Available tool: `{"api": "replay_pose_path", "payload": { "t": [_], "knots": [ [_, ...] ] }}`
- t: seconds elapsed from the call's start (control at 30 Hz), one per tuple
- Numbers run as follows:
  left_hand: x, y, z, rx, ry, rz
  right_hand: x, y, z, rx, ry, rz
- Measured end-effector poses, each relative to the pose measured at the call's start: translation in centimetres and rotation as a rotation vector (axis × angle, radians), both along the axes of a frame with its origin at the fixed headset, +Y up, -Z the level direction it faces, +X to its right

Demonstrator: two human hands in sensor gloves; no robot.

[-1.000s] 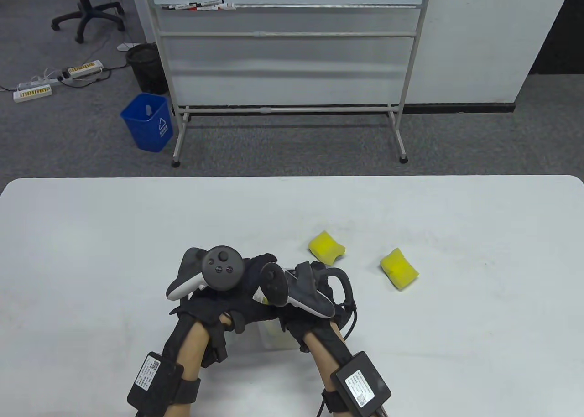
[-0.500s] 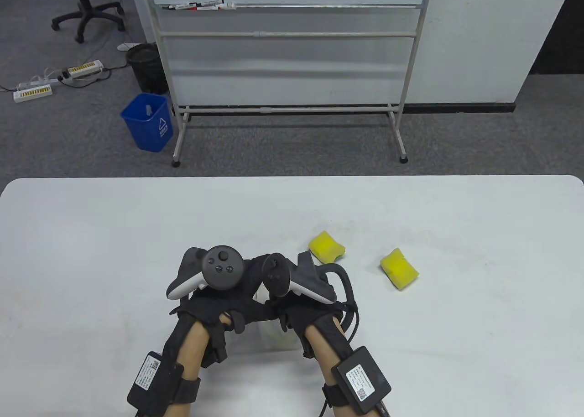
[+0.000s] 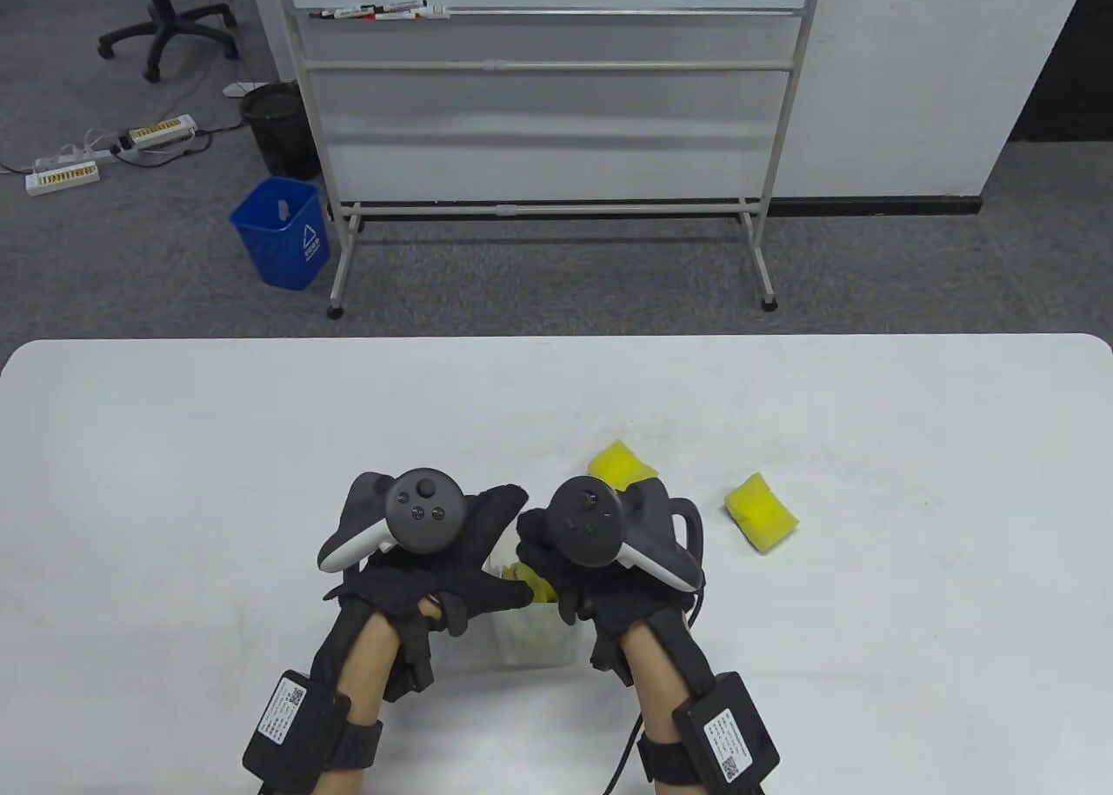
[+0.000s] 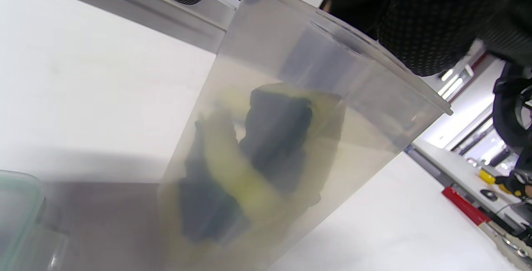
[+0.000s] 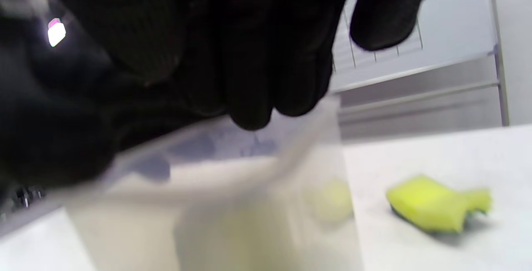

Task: Squeeze sponges into plastic airtight container

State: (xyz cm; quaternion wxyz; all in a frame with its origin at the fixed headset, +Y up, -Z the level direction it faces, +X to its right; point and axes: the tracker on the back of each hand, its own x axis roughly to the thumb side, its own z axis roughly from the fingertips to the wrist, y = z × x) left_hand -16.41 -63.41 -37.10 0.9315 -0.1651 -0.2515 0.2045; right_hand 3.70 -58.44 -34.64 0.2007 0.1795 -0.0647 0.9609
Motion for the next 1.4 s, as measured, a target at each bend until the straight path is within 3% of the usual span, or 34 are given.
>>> {"api": "replay_pose_path", "payload": {
  "t": [0.13, 0.23, 0.37, 0.47, 0.57, 0.67, 0.77, 0.97, 1.03, 1.17, 1.4],
  "knots": [
    [0.0, 0.0, 0.0, 0.001, -0.004, -0.002, 4.4, 2.0, 1.1, 0.189, -0.149, -0.251],
    [0.1, 0.0, 0.0, 0.002, -0.006, -0.006, 8.9, 0.9, 0.7, 0.283, -0.392, -0.346],
    [0.1, 0.0, 0.0, 0.011, -0.012, -0.008, 12.6, -2.5, -1.5, 0.079, -0.555, -0.269],
    [-0.3, 0.0, -0.1, 0.024, 0.003, 0.019, 14.8, -6.3, -3.3, -0.051, -0.618, -0.299],
    [-1.2, 0.4, -0.2, 0.044, 0.056, 0.057, 15.9, -9.3, -4.4, -0.111, -0.671, -0.276],
    [-2.6, 0.9, -0.2, 0.114, 0.146, 0.096, 16.5, -12.4, -5.2, -0.089, -0.726, -0.251],
    [-4.1, 1.4, -0.2, 0.165, 0.219, 0.085, 16.7, -15.4, -6.0, -0.262, -0.698, -0.175],
    [-5.7, 1.2, -0.5, 0.152, 0.275, 0.111, 16.5, -18.8, -6.6, -0.413, -0.720, -0.083],
    [-5.9, 1.1, -0.5, 0.151, 0.280, 0.120, 16.8, -19.2, -6.6, -0.430, -0.743, -0.110],
    [-6.0, 1.2, -0.5, 0.157, 0.287, 0.130, 17.1, -18.7, -6.4, -0.356, -0.777, -0.147],
    [-5.9, 1.5, -0.4, 0.168, 0.270, 0.195, 17.3, -15.7, -5.9, -0.268, -0.797, -0.331]
  ]
}}
